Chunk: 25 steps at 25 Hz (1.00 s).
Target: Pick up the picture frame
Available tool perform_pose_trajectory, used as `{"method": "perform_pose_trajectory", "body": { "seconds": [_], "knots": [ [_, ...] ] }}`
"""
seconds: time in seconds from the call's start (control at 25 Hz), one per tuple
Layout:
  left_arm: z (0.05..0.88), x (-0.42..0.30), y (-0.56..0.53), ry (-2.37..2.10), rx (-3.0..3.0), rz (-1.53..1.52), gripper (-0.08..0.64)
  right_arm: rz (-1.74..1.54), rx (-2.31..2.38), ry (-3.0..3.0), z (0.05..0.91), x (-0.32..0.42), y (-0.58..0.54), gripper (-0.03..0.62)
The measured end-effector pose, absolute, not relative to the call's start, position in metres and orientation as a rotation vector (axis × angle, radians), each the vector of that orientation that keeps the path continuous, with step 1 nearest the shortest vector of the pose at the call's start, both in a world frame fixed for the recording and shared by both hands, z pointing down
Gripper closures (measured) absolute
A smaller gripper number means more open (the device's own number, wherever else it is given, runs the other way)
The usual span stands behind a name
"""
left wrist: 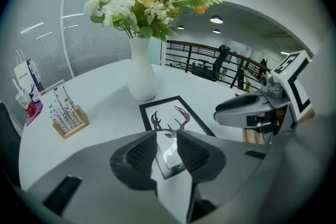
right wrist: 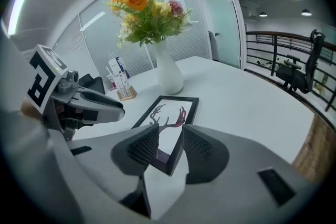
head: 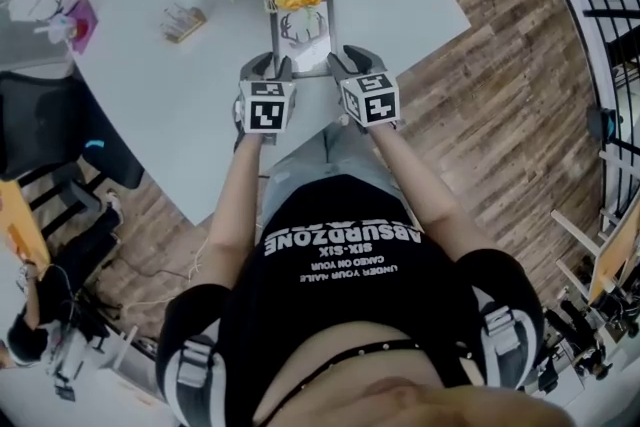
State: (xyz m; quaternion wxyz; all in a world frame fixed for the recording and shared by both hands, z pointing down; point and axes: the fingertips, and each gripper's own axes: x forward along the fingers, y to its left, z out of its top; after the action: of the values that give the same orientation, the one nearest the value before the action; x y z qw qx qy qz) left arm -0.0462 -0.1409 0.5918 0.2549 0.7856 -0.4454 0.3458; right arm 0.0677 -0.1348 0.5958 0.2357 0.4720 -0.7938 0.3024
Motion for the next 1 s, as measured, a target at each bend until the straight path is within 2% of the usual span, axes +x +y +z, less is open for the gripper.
{"method": "perform_pose_trajectory", "body": {
  "seconds": [0.4,1.0],
  "knots": [
    [0.639,-0.057,-0.156,-1.184,2.066,1.066,0.453,0.854,1.262,-2.091,0.632,0.062,-0.147,0.445],
    [0.662,-0.062,-0.163,-1.171,2.015,1.051,0.453,0.909,1.243,-2.005,0.663,0.068,-0.154,0.445]
  ]
}}
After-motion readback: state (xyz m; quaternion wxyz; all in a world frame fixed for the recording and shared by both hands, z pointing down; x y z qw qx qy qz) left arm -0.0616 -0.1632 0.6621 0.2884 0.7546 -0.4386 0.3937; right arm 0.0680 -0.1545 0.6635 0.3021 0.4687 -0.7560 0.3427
